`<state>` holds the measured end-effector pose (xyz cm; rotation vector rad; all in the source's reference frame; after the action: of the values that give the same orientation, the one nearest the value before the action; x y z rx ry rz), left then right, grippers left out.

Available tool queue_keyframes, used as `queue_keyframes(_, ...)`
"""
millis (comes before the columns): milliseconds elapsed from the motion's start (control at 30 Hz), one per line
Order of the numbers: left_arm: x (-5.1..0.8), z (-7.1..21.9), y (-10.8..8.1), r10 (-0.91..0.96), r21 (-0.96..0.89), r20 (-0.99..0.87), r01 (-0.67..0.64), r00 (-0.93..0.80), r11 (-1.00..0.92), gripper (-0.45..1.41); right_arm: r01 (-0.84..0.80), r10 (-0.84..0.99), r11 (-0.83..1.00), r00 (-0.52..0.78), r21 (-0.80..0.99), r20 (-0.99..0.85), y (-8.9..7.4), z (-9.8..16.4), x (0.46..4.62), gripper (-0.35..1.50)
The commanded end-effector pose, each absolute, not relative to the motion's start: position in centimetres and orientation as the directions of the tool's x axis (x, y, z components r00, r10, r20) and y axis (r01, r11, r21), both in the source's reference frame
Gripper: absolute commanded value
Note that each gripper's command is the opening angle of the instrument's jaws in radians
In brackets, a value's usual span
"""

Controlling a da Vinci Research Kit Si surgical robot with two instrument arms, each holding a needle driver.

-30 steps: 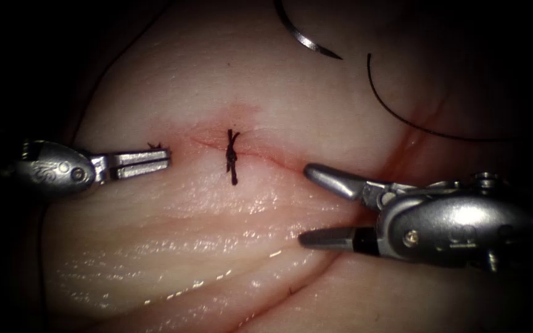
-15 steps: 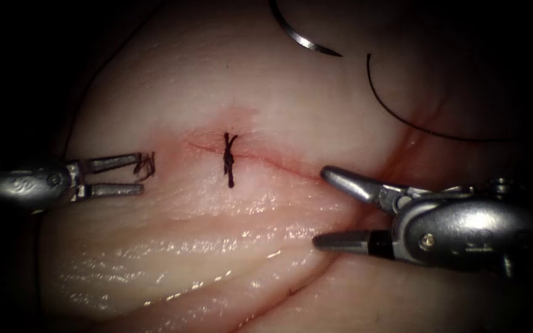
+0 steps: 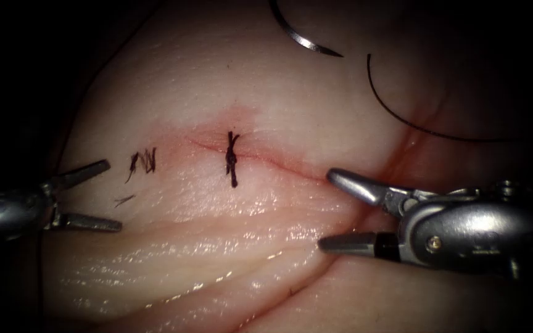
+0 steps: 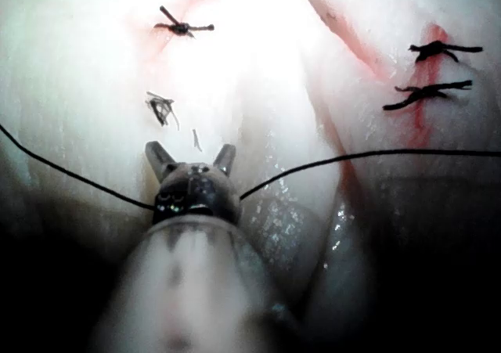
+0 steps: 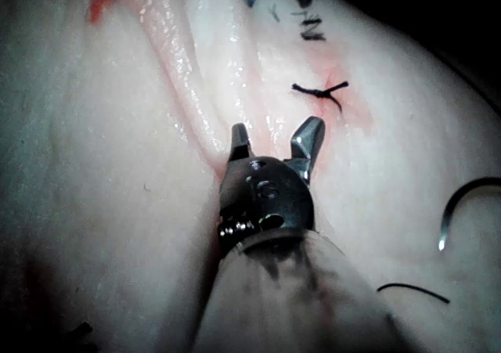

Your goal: Wound Closure

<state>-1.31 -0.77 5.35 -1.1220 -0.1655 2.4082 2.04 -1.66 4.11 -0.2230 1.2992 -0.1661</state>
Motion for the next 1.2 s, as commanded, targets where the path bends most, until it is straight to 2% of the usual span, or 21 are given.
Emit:
queue_keyframes(33, -1.37, 5.4, -0.8, 0.467, -0.301, -0.686, -0.366, -0.558, -0.880, 0.66, -0.003, -0.247, 0.967, 0.260, -0.256, -0.934, -1.6, 4.1, 2.11, 1.23)
queue_keyframes(200, -1.47, 5.3, -0.8, 0.382, -0.229, -0.654, -0.310, -0.653, -0.923, 0.67, -0.002, -0.247, 0.967, 0.259, -0.256, -0.934, -1.6, 4.1, 2.09, 1.21)
queue_keyframes(400, -1.57, 5.1, -0.8, 0.358, -0.207, -0.657, -0.298, -0.664, -0.932, 0.74, -0.002, -0.247, 0.967, 0.259, -0.256, -0.934, -1.6, 4.1, 2.09, 1.21)
queue_keyframes(633, -1.68, 4.7, -0.6, 0.385, -0.190, -0.723, -0.369, -0.574, -0.910, 0.76, -0.012, -0.224, 0.972, 0.273, -0.236, -0.936, -1.6, 4.1, 1.98, 1.21)
queue_keyframes(767, -1.80, 4.4, -0.3, 0.421, -0.209, -0.762, -0.429, -0.492, -0.879, 0.64, -0.029, -0.181, 0.980, 0.301, -0.199, -0.936, -1.5, 4.1, 1.82, 1.21)
queue_keyframes(833, -1.88, 4.3, -0.2, 0.433, -0.232, -0.776, -0.430, -0.458, -0.872, 0.49, -0.037, -0.158, 0.983, 0.318, -0.179, -0.935, -1.5, 4.1, 1.75, 1.21)
queue_keyframes(900, -2.00, 4.2, -0.1, 0.440, -0.273, -0.795, -0.401, -0.418, -0.874, 0.14, -0.052, -0.127, 0.986, 0.358, -0.155, -0.925, -1.4, 4.0, 1.63, 1.26)
queue_keyframes(933, -2.00, 4.2, -0.1, 0.440, -0.273, -0.795, -0.401, -0.418, -0.874, 0.14, -0.052, -0.127, 0.986, 0.358, -0.155, -0.925, -1.4, 4.0, 1.63, 1.26)
queue_keyframes(967, -2.04, 4.2, -0.1, 0.436, -0.275, -0.803, -0.397, -0.405, -0.876, -0.08, -0.061, -0.118, 0.987, 0.375, -0.151, -0.920, -1.4, 4.0, 1.58, 1.26)
queue_keyframes(1000, -2.08, 4.2, 0.0, 0.442, -0.283, -0.810, -0.402, -0.385, -0.871, -0.21, -0.066, -0.111, 0.987, 0.387, -0.148, -0.915, -1.3, 4.0, 1.54, 1.26)
queue_keyframes(1033, -2.14, 4.2, 0.0, 0.441, -0.286, -0.823, -0.408, -0.359, -0.867, -0.45, -0.076, -0.098, 0.987, 0.407, -0.141, -0.908, -1.3, 3.9, 1.47, 1.26)
queue_keyframes(1133, -2.26, 4.2, 0.2, 0.341, -0.190, -0.886, -0.426, -0.314, -0.885, -0.45, -0.082, -0.089, 0.987, 0.426, -0.136, -0.900, -1.3, 3.9, 1.36, 1.15)
queue_keyframes(1200, -2.31, 4.3, 0.3, 0.343, -0.189, -0.887, -0.435, -0.308, -0.880, -0.45, -0.082, -0.088, 0.987, 0.427, -0.136, -0.900, -1.3, 3.9, 1.34, 1.15)
